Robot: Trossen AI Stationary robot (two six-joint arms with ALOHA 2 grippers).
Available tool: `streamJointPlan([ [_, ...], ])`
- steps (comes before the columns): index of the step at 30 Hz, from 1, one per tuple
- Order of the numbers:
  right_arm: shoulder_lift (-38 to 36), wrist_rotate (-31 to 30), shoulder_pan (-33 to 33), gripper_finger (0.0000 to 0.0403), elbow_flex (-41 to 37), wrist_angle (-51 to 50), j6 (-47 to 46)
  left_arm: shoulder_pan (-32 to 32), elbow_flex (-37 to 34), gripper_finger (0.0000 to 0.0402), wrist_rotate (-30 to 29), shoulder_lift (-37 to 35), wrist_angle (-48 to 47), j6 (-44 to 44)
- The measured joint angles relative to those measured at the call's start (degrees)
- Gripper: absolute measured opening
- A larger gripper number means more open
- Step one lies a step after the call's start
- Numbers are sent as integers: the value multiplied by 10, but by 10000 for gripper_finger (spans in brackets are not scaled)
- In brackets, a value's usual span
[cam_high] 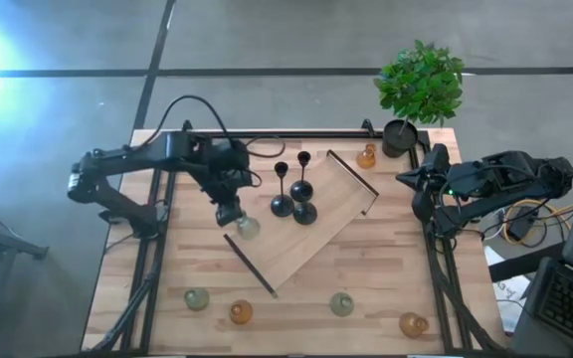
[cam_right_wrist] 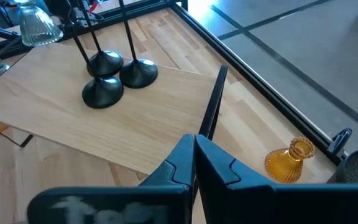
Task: Pick & Place candle stick holders
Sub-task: Put the top green candle holder on the shelf
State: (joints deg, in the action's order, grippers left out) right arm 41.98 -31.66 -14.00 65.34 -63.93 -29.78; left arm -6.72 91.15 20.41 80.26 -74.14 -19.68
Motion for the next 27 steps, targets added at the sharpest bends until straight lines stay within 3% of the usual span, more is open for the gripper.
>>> streamJointPlan([
  [27, 0, -15, 0, 8, 0, -1, 5, 13, -4, 29, -20, 10, -20, 19],
])
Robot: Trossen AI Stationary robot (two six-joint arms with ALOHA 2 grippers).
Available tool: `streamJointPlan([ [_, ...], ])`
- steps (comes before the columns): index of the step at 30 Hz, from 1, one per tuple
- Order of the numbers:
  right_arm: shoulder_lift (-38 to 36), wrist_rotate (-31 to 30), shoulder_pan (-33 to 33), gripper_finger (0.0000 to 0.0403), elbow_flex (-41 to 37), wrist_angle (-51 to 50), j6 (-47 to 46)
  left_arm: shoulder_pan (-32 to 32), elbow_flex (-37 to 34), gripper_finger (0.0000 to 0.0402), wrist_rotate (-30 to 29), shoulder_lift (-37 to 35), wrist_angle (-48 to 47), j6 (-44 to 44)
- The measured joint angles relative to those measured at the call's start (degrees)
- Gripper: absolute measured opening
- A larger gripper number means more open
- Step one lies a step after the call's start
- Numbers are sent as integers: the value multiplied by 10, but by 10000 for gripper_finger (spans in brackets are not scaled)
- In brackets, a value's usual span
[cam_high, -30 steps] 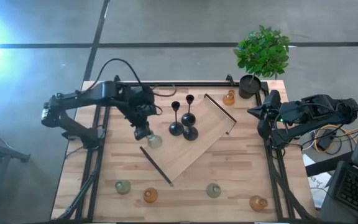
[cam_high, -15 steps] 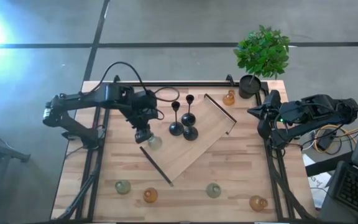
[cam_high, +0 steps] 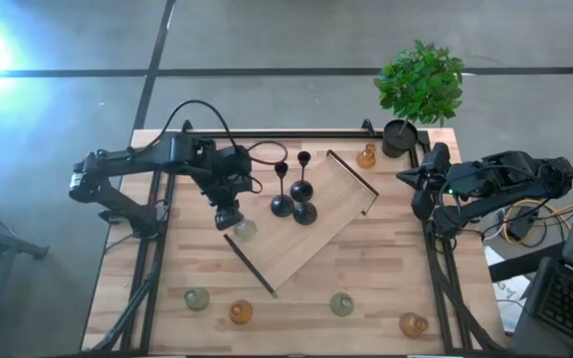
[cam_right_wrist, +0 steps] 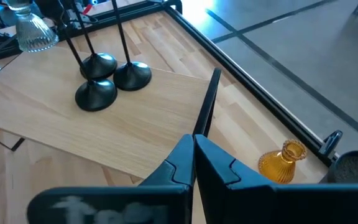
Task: Pick & Place candle stick holders
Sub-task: Put the top green candle holder on the shelf
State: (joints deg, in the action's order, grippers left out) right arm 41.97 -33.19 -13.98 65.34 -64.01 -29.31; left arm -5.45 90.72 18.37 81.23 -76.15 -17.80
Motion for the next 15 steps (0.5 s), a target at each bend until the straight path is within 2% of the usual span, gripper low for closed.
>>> streamJointPlan([
  [15, 0, 0, 0, 8, 0, 0, 0, 4, -1, 29, -1, 8, -4, -9],
])
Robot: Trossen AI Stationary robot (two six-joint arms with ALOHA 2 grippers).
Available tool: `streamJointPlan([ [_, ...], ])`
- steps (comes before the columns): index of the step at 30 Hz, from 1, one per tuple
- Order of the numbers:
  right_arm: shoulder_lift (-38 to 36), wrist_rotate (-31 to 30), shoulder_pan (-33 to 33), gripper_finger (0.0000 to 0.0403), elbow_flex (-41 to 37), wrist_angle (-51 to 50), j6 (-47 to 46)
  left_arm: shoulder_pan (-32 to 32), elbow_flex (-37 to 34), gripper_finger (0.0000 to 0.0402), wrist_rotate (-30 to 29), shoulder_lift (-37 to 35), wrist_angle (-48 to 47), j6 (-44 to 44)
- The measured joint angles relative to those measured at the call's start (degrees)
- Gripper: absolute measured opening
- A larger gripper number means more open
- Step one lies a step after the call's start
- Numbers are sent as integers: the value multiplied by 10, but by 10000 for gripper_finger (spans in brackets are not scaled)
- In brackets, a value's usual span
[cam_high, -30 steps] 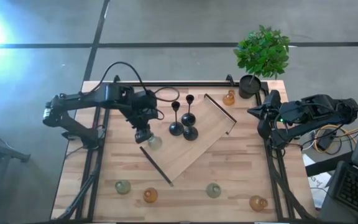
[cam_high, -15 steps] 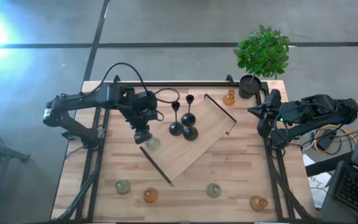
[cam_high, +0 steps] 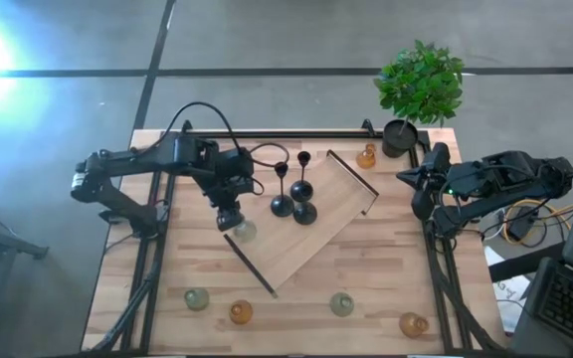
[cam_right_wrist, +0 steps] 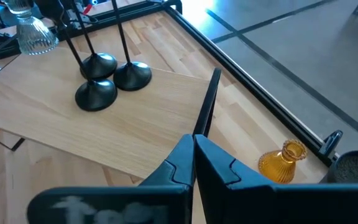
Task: Pick & Place candle stick holders
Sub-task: Put the top green candle holder on the shelf
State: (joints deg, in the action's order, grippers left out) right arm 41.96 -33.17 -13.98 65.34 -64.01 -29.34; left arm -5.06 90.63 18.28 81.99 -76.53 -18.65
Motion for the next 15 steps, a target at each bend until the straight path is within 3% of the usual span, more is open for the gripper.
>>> streamJointPlan([
  [15, 0, 0, 0, 8, 0, 0, 0, 7, -30, 29, 17, 0, 27, 1],
])
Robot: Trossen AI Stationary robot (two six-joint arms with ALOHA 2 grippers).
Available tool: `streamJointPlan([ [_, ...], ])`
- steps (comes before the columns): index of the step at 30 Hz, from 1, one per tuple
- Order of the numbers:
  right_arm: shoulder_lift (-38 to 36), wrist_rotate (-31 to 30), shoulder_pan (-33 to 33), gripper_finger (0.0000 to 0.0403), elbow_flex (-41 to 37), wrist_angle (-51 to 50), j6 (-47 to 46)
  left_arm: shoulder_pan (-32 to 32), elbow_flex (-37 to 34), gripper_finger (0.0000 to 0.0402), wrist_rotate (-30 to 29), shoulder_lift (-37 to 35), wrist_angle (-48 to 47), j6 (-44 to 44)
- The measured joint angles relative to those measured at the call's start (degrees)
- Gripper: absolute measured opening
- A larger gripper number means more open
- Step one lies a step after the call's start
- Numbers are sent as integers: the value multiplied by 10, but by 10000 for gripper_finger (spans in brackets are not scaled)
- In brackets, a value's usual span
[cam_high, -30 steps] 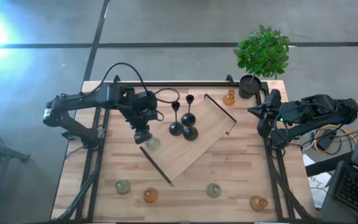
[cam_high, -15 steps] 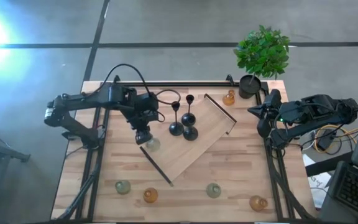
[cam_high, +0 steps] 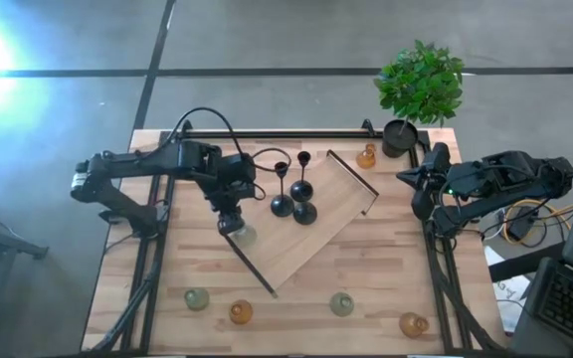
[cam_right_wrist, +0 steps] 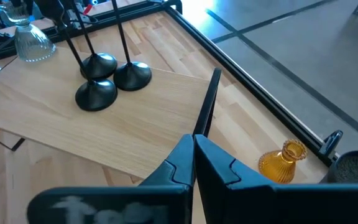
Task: Pick & Place candle stick holders
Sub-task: Put the top green candle holder on the shelf
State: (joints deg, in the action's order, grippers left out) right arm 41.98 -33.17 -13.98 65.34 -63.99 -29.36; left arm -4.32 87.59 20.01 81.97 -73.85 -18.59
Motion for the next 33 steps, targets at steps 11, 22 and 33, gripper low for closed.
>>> streamJointPlan([
  [11, 0, 0, 0, 8, 0, 0, 0, -1, -7, 29, 19, 6, 9, 6],
  [22, 0, 0, 0, 8, 0, 0, 0, 0, -9, 99, 10, 8, 9, 7],
  [33, 0, 0, 0, 8, 0, 0, 0, 0, -6, 111, 16, 8, 14, 1],
])
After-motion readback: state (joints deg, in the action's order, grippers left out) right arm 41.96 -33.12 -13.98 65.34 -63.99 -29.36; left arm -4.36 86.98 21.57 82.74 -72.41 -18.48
